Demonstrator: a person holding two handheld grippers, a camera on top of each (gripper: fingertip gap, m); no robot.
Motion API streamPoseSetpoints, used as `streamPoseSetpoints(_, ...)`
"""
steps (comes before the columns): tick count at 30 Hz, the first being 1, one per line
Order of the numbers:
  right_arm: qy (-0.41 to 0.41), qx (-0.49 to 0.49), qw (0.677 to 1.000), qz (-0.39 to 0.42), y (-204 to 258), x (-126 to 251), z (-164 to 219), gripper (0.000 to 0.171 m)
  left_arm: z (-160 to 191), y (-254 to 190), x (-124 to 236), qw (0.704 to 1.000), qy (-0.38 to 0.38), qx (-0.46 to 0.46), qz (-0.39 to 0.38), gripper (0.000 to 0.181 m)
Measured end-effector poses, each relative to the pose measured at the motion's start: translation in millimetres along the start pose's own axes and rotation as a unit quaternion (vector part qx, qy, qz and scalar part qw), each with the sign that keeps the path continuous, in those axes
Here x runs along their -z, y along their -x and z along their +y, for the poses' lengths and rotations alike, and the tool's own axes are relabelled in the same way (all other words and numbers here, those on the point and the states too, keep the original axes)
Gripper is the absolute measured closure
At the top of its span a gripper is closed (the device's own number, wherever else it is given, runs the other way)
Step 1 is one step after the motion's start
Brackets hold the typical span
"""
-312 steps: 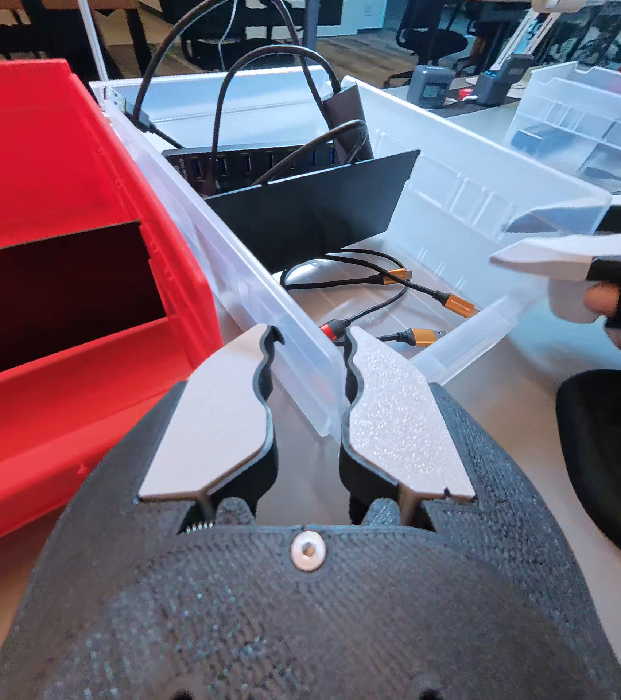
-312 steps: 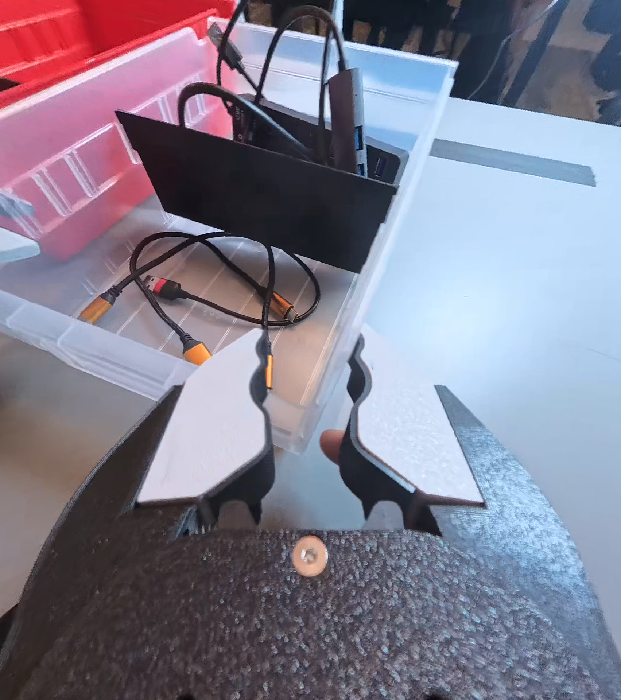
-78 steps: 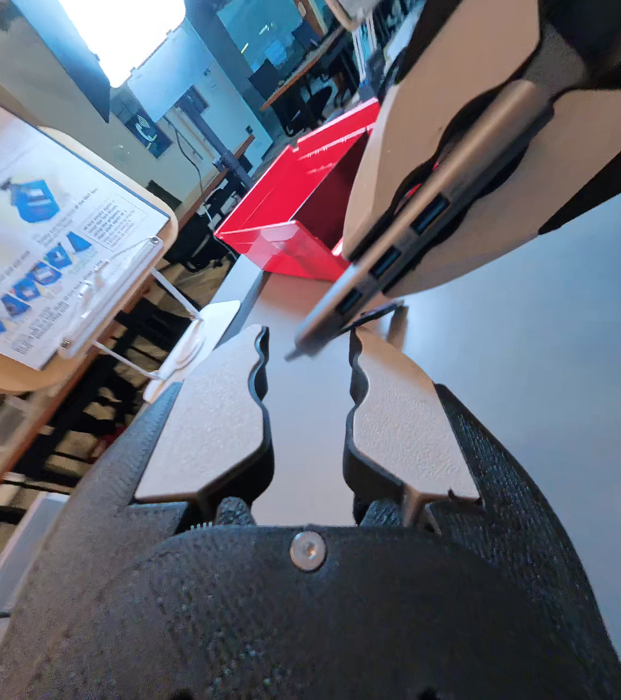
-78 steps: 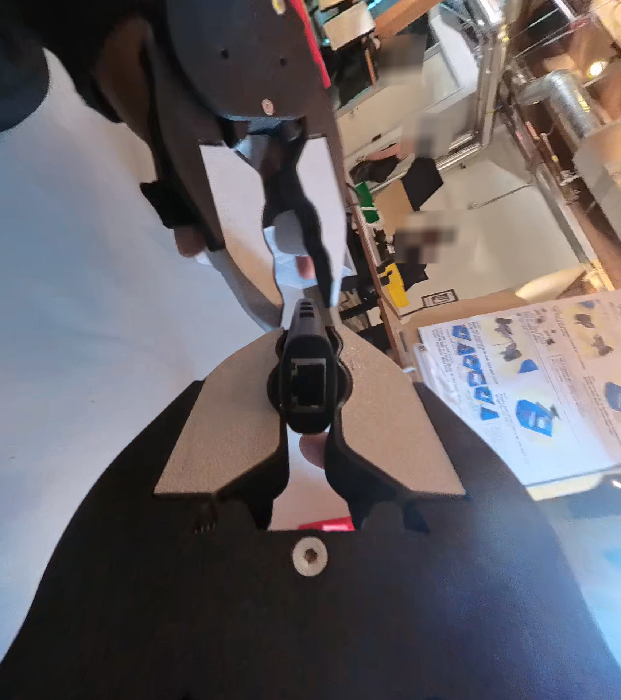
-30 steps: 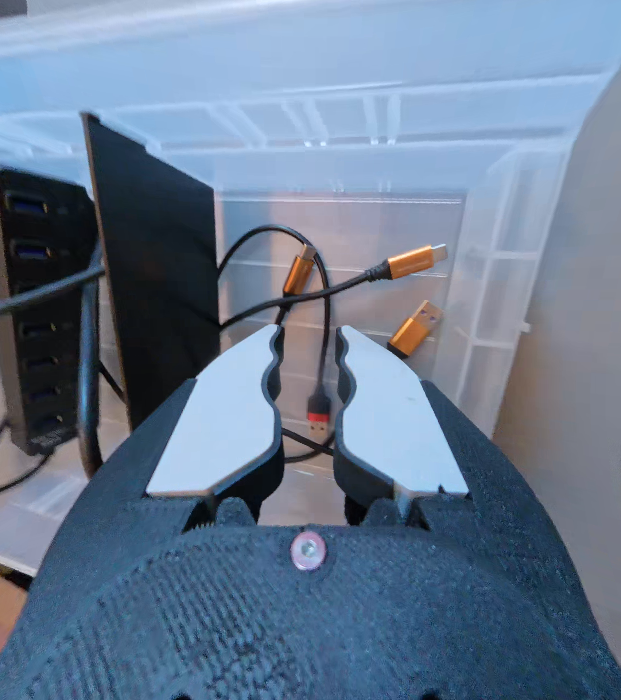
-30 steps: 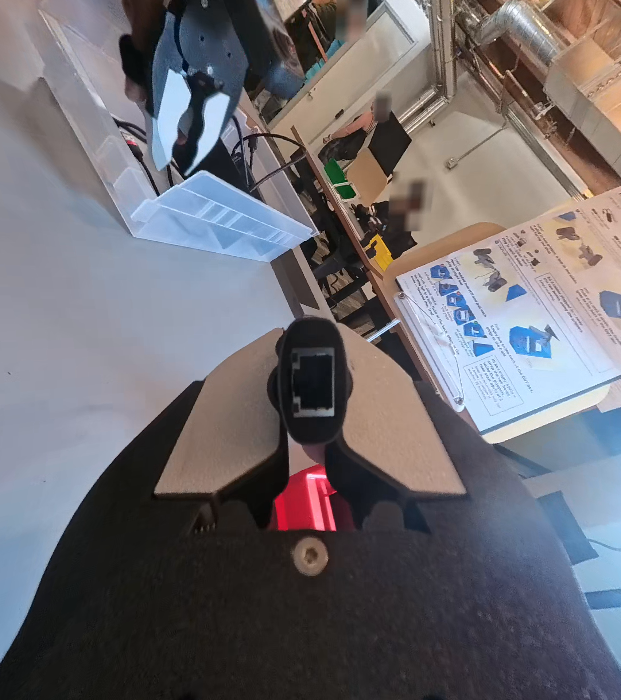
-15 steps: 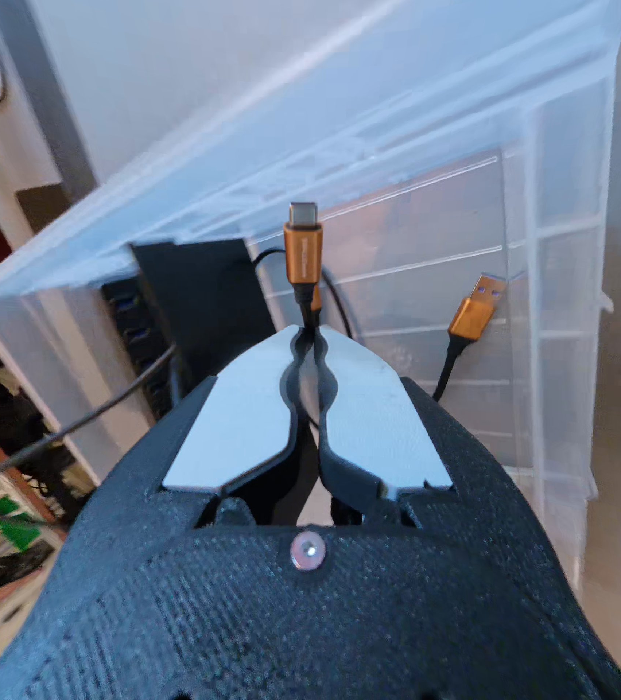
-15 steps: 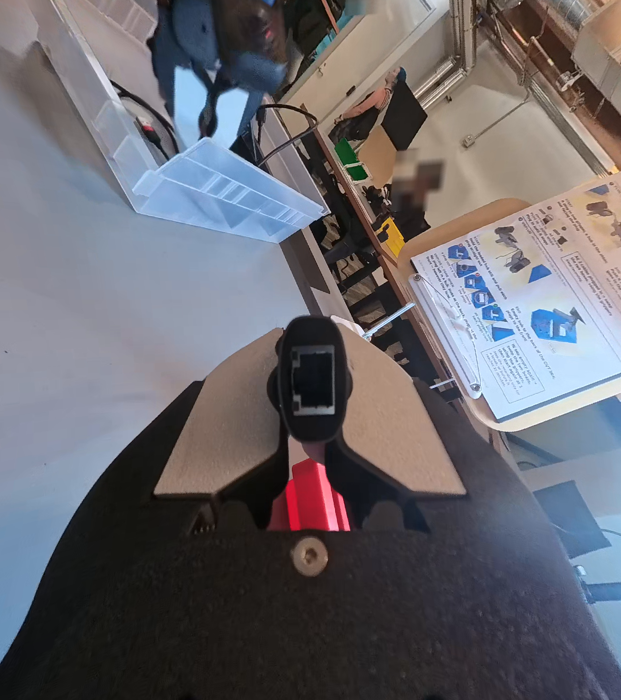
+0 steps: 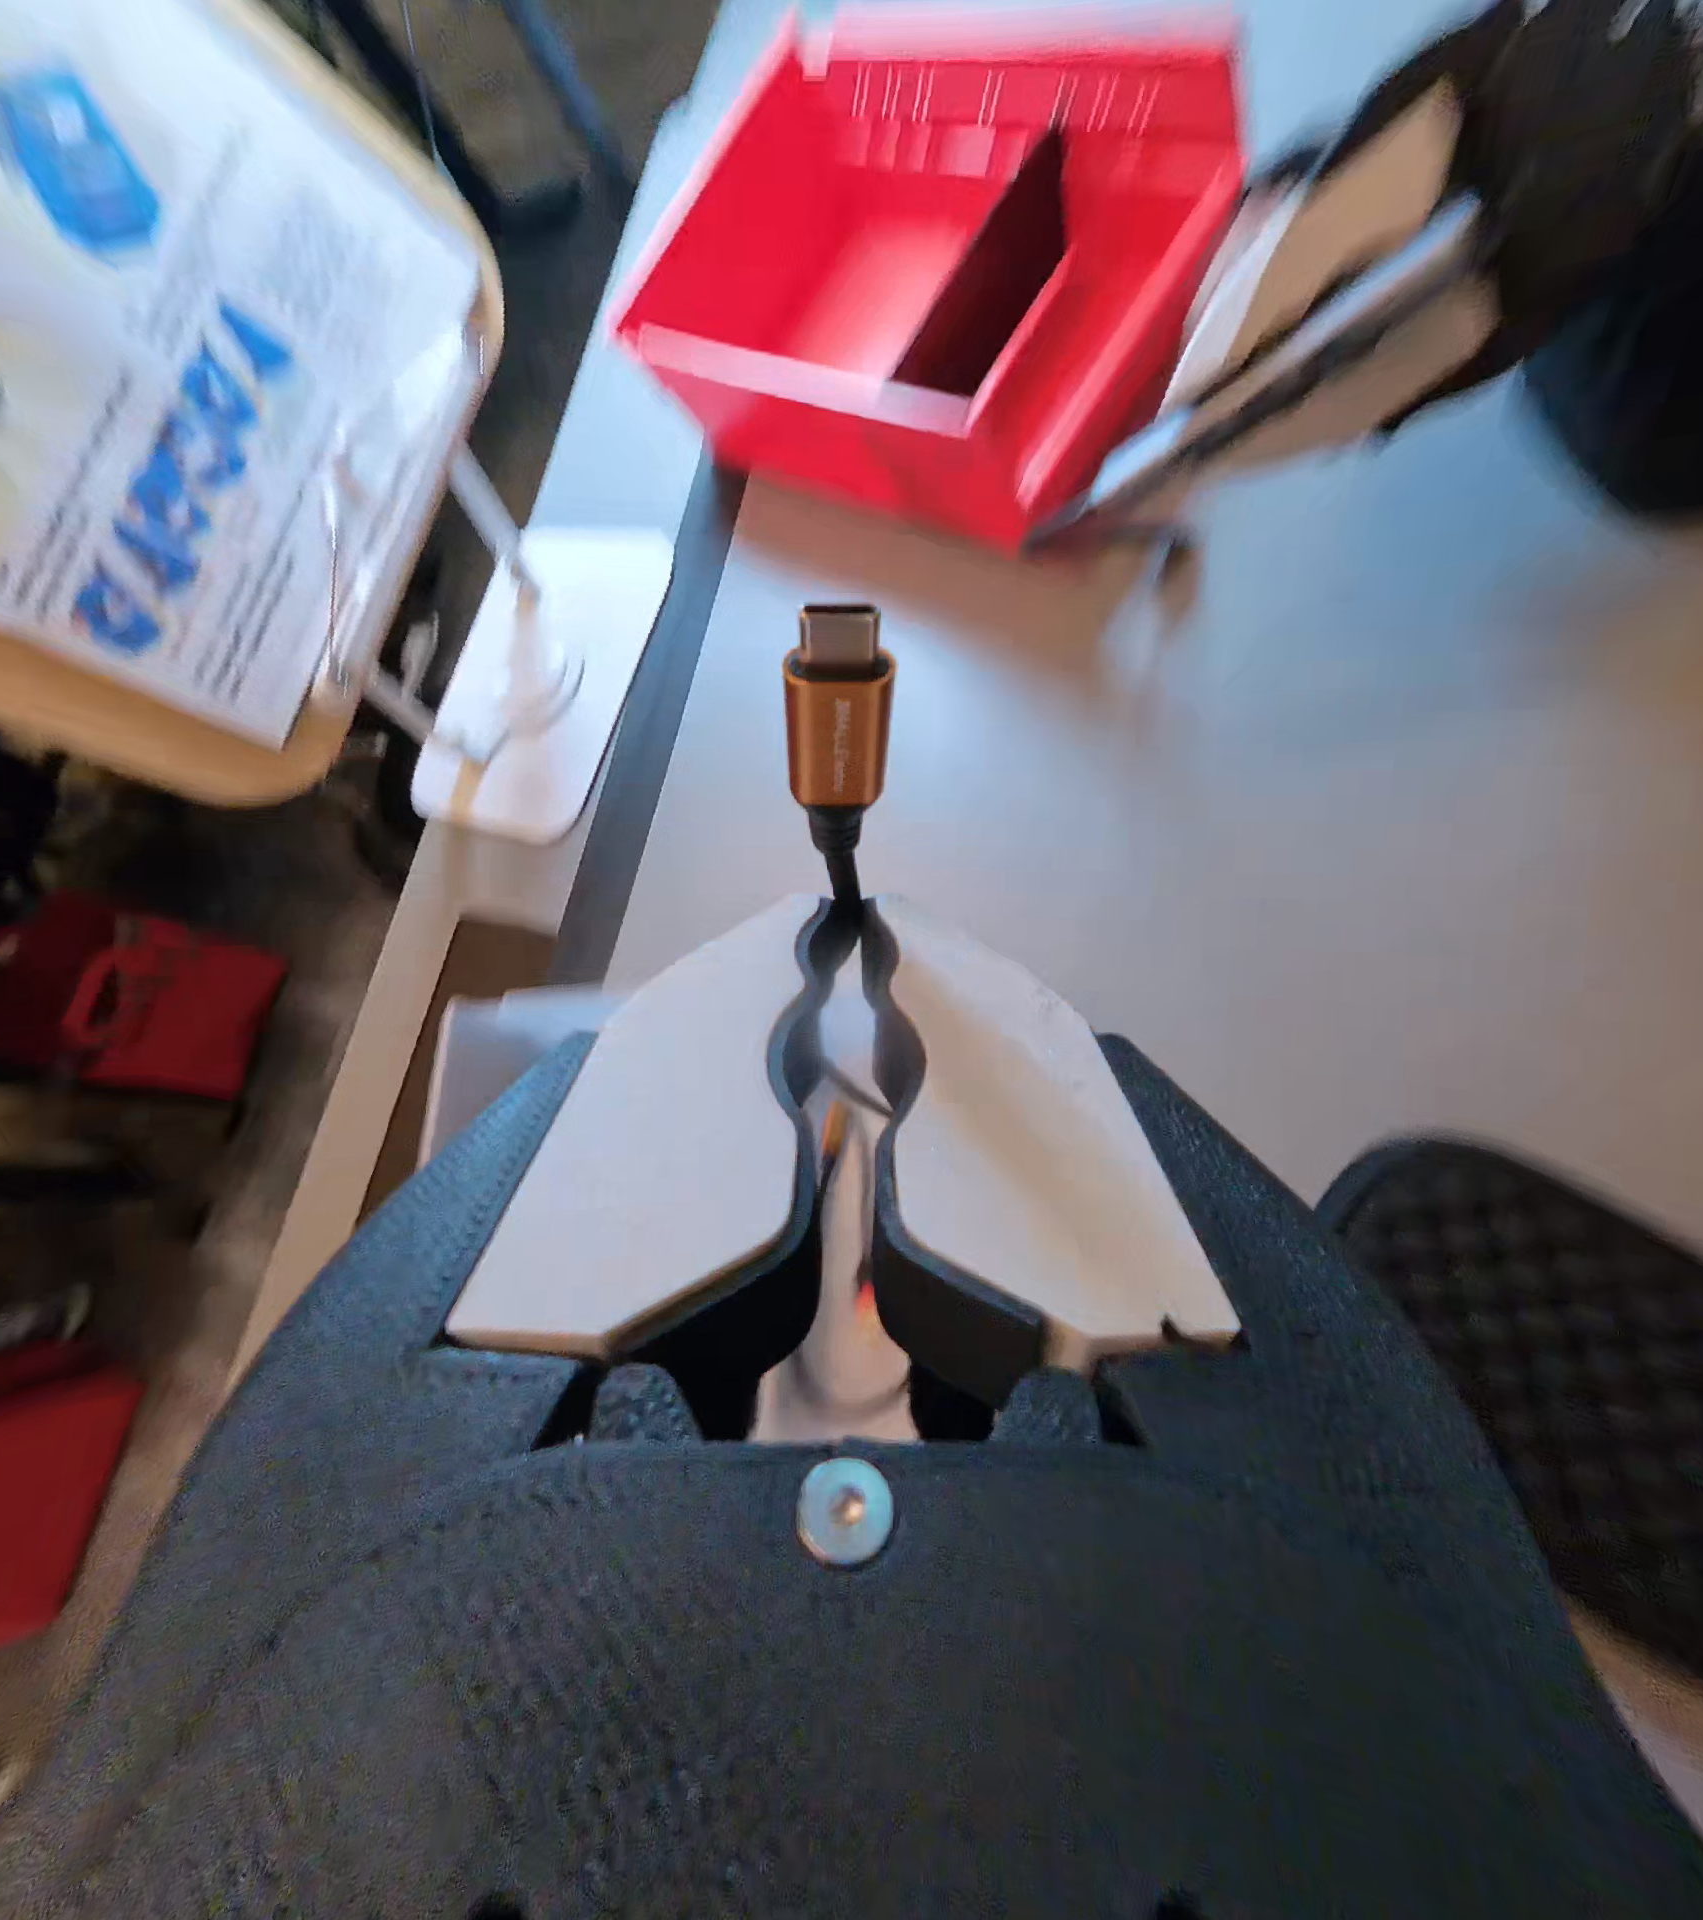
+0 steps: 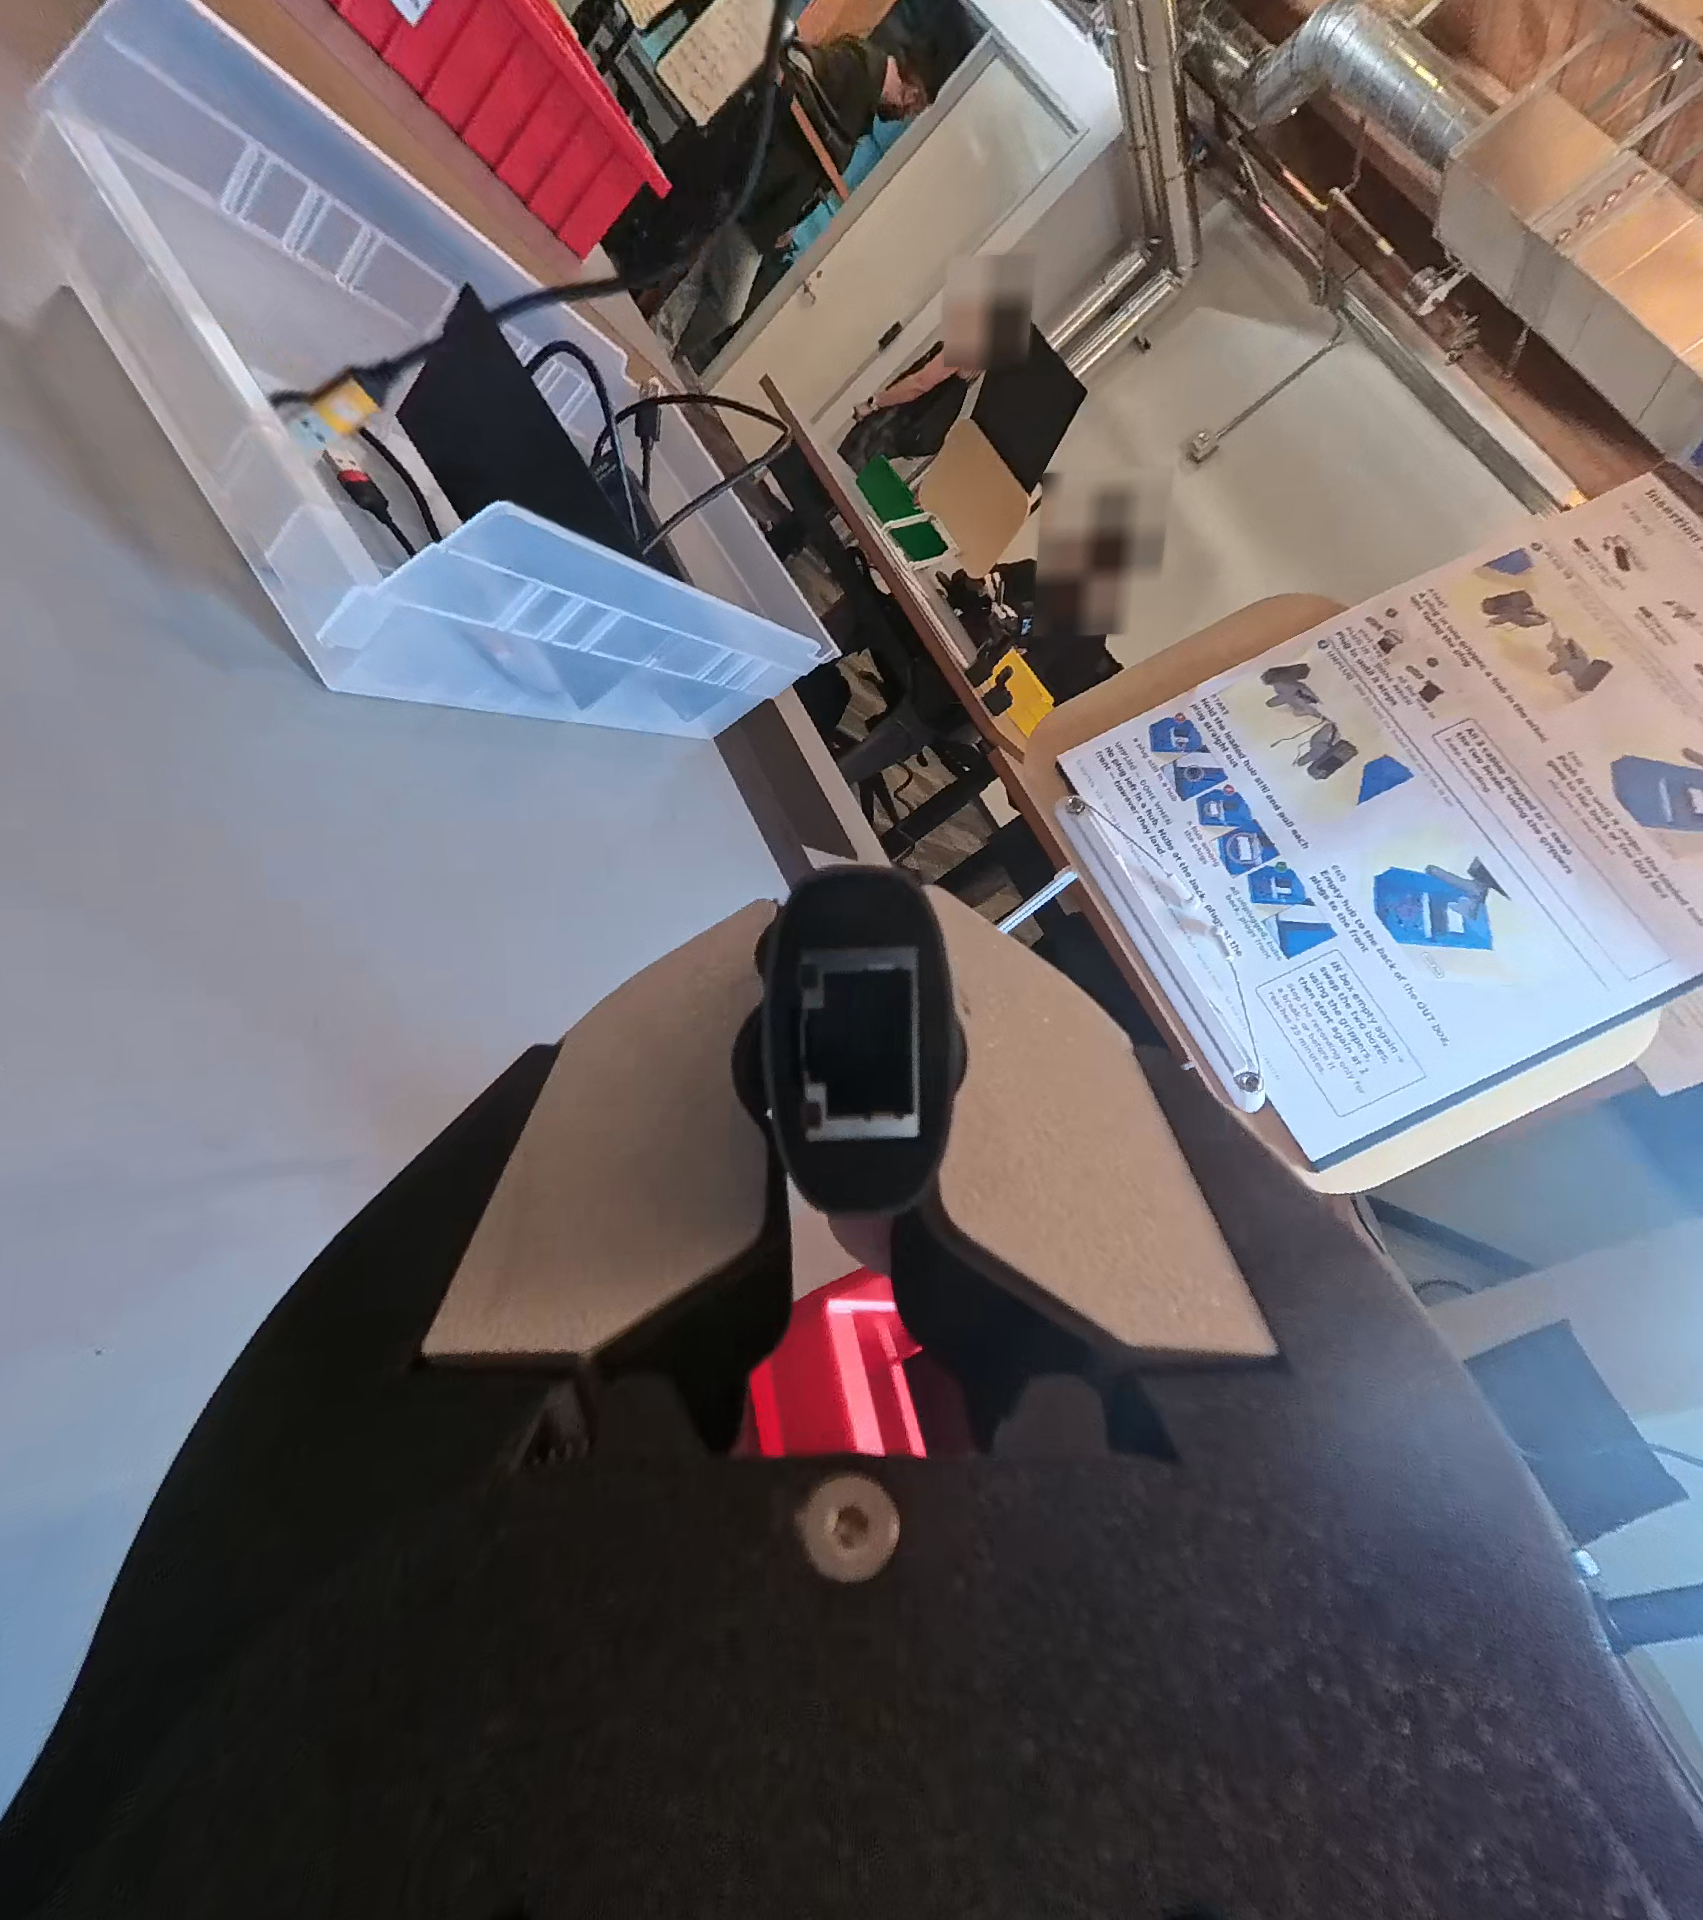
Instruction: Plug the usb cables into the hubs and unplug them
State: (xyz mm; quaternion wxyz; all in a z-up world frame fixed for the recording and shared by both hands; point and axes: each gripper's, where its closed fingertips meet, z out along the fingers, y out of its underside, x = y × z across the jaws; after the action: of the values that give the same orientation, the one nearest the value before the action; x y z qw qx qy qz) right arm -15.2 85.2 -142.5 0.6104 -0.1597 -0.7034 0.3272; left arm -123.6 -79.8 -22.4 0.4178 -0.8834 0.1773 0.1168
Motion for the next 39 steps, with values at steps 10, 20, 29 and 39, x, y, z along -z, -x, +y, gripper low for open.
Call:
streamPoseSetpoints(10,0.014,-0.022,0.999,0.021,-14,3,16,0.153,21,-105,-90,0.969,-0.22,0.096,0.06,0.177)
streamPoseSetpoints(20,0.014,-0.044,0.999,0.011,-11,-2,21,0.153,127,-173,-29,0.967,0.047,0.065,0.243,0.142)
streamPoseSetpoints(29,0.025,-0.028,0.999,-0.005,1,-6,23,0.153,62,-196,-105,0.974,-0.011,-0.048,0.222,0.148)
streamPoseSetpoints(39,0.035,-0.028,0.999,-0.016,4,-4,30,0.153,75,-271,-195,0.916,0.091,-0.2,0.336,0.156)
